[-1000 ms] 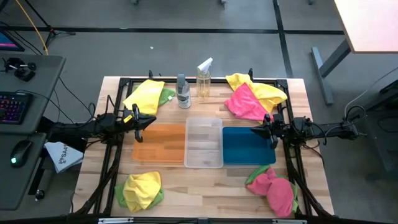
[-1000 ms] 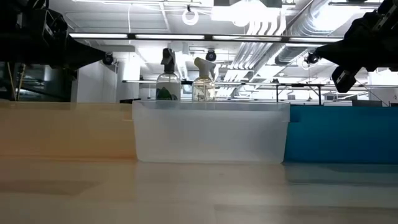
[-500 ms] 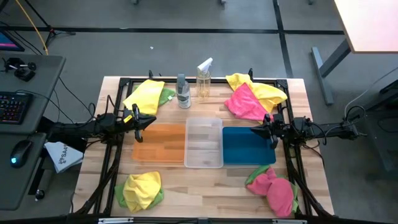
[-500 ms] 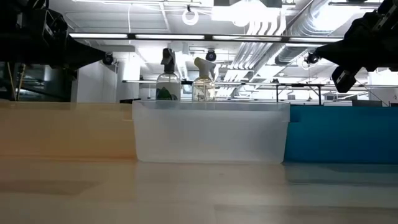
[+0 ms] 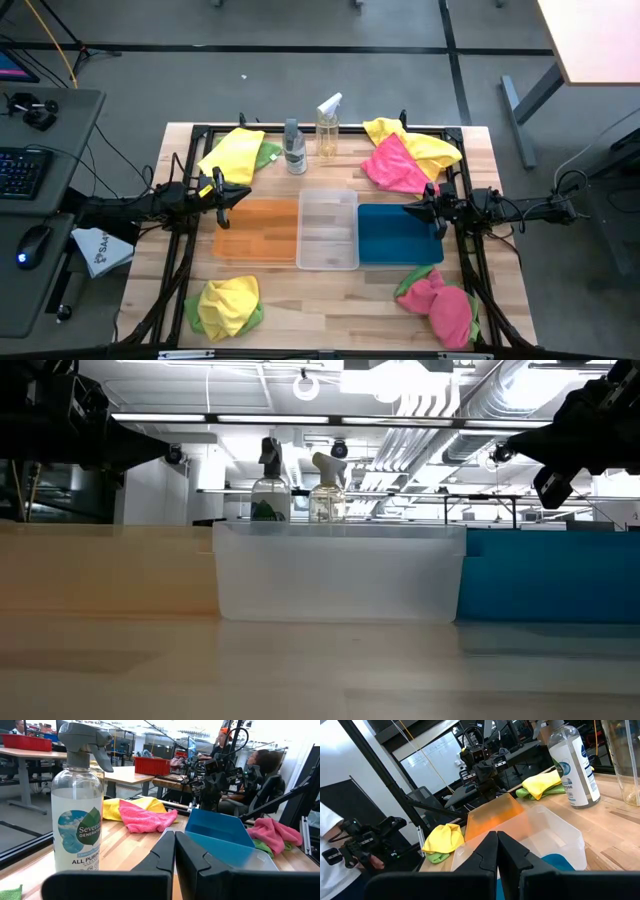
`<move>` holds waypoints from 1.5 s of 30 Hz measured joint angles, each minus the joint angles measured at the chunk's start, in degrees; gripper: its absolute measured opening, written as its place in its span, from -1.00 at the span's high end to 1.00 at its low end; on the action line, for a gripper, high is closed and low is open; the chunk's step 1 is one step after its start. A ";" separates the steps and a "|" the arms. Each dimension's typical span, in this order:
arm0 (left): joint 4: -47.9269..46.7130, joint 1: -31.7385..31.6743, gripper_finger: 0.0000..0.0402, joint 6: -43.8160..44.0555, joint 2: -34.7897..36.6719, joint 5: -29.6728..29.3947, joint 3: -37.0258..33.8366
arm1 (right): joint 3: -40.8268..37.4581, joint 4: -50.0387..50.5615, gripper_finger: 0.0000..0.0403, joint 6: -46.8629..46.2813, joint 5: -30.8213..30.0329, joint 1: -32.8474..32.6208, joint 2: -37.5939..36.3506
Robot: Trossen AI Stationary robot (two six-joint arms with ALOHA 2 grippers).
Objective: Sort microfiber towel by color & place in baskets
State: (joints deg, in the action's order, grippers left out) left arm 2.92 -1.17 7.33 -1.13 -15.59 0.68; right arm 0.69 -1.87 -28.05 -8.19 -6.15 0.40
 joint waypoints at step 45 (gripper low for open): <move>-62.59 -42.57 -0.06 17.54 -76.00 1.76 57.12 | -0.02 0.00 1.00 0.00 0.07 0.02 0.00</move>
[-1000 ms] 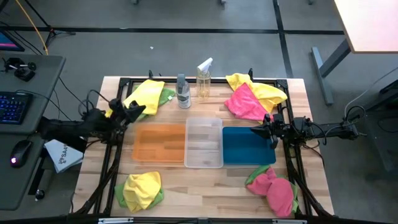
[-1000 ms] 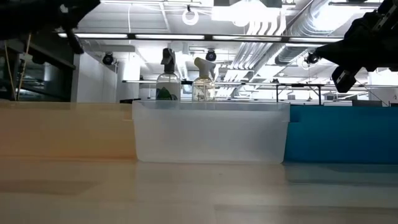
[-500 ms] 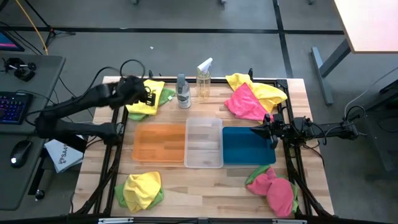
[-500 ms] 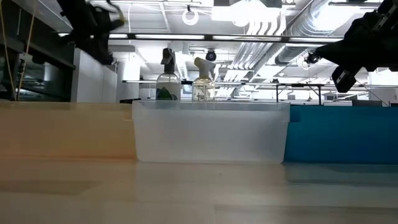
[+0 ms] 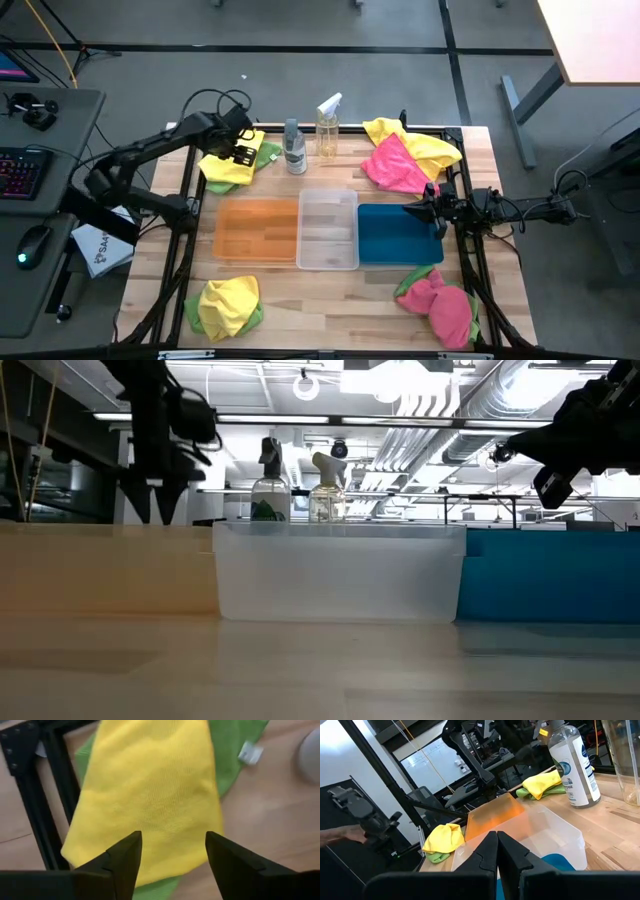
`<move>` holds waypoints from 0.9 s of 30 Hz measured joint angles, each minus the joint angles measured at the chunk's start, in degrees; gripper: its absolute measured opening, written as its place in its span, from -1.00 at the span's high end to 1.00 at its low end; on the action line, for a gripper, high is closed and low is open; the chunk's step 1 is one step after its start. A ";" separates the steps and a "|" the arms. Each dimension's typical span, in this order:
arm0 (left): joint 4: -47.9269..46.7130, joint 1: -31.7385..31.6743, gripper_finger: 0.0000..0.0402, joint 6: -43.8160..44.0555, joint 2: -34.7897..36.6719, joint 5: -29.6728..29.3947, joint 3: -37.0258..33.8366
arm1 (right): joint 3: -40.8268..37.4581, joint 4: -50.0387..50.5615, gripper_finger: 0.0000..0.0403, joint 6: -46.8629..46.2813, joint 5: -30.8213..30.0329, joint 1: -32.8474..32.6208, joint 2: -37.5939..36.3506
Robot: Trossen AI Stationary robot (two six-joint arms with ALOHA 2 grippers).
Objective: Sort microfiber towel by color & place in baskets
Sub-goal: Put the top left yellow microfiber cloth into the orange bin
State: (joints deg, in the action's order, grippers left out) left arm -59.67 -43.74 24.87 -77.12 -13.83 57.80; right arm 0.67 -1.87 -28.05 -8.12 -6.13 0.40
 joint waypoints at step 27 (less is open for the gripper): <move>8.28 -1.70 0.22 -20.22 -18.45 -3.14 0.00 | 0.01 0.00 1.00 0.00 -0.04 0.00 0.00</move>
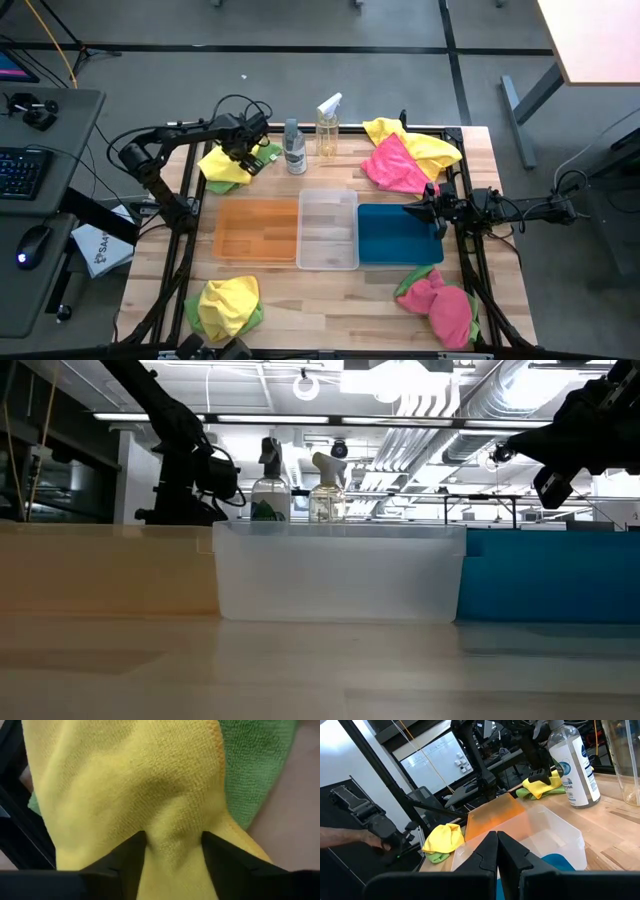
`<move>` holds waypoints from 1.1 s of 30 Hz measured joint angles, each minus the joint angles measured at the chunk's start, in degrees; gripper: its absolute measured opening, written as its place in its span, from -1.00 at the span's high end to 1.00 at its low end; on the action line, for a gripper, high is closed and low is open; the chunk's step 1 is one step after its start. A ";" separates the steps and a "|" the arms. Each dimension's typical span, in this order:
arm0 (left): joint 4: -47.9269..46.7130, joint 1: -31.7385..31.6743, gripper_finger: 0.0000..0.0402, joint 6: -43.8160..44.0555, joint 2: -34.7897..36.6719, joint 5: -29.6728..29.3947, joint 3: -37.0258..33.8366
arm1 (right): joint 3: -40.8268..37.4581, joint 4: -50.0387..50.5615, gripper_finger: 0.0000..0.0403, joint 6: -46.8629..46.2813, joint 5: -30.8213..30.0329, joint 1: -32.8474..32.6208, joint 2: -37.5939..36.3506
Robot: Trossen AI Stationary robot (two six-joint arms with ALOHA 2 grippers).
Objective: Sort microfiber towel by color & place in baskets
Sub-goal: Put the top left yellow microfiber cloth into the orange bin
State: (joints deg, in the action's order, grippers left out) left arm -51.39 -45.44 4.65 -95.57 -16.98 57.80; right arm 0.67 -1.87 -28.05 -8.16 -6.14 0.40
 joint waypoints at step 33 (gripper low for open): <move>-11.90 28.85 1.00 15.29 46.35 26.31 20.48 | 0.01 0.01 1.00 0.00 -0.04 -0.01 0.01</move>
State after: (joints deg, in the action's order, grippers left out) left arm -63.29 -16.59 19.93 -49.22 9.33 78.28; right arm 0.69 -1.86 -28.05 -8.21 -6.14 0.41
